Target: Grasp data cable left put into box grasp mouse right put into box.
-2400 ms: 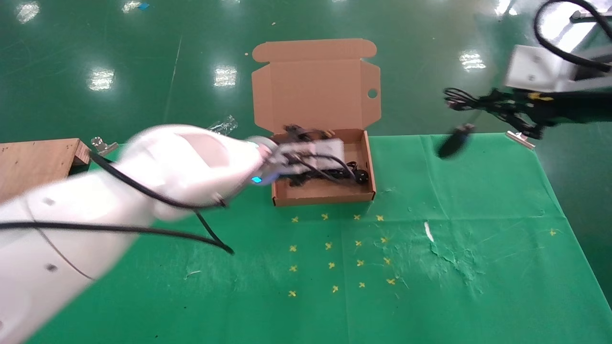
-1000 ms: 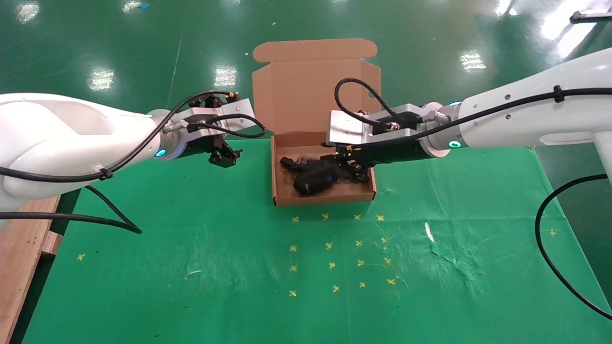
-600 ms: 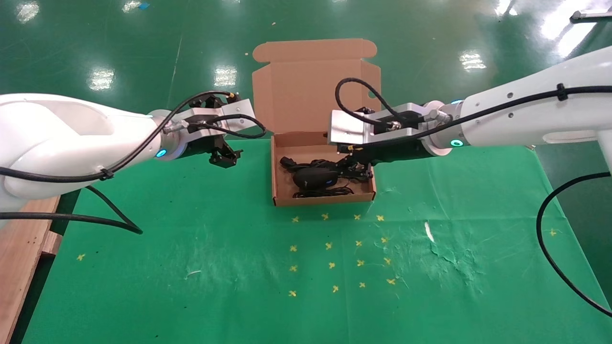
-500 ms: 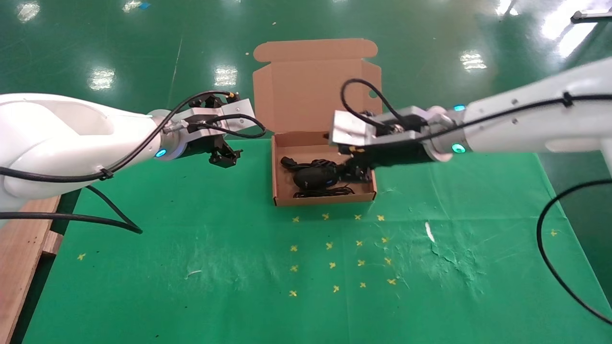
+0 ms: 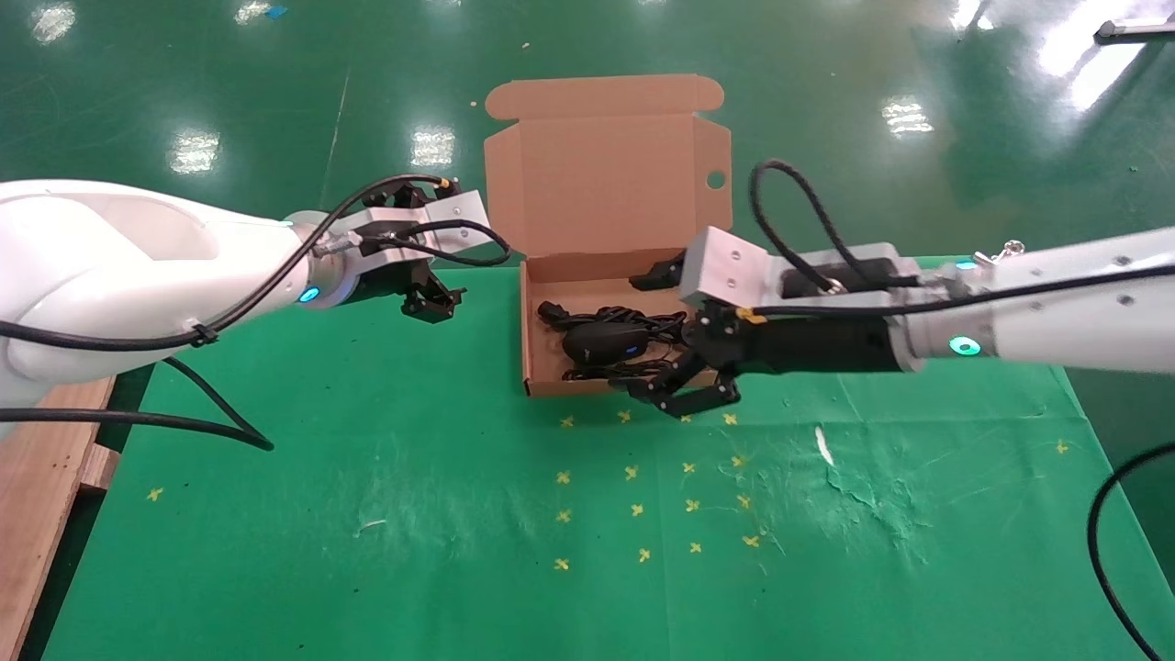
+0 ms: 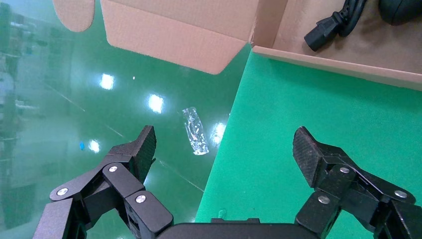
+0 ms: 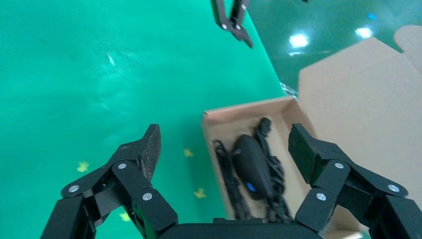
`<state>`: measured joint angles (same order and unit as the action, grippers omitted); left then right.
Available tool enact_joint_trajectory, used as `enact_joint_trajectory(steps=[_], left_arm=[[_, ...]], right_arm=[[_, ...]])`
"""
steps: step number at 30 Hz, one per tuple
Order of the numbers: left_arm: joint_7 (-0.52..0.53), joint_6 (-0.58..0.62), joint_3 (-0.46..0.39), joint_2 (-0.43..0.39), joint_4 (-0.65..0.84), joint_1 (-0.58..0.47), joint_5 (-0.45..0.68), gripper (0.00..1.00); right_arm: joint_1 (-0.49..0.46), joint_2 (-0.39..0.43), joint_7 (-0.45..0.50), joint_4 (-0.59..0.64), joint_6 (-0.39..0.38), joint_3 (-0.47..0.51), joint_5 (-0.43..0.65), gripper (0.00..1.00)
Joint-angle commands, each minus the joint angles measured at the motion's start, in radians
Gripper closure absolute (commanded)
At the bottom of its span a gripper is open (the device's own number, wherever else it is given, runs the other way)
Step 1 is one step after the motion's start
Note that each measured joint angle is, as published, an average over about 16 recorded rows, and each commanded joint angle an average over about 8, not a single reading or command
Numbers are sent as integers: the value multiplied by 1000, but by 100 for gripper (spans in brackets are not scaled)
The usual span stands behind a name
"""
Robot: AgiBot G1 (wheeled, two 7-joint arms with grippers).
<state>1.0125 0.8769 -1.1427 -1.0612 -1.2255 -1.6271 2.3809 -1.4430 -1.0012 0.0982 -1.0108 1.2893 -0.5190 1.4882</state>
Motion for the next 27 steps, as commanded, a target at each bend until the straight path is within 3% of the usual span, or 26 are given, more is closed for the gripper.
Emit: enact_joint_trajectory(steps=[1, 27], left_arm=[[0, 0, 0, 0, 0, 0, 0, 0], [-8, 6, 8, 4, 0, 5, -16, 0]], right_arm=[[18, 19, 4, -13, 10, 12, -37, 0], [254, 268, 62, -188, 142, 165, -521, 0]])
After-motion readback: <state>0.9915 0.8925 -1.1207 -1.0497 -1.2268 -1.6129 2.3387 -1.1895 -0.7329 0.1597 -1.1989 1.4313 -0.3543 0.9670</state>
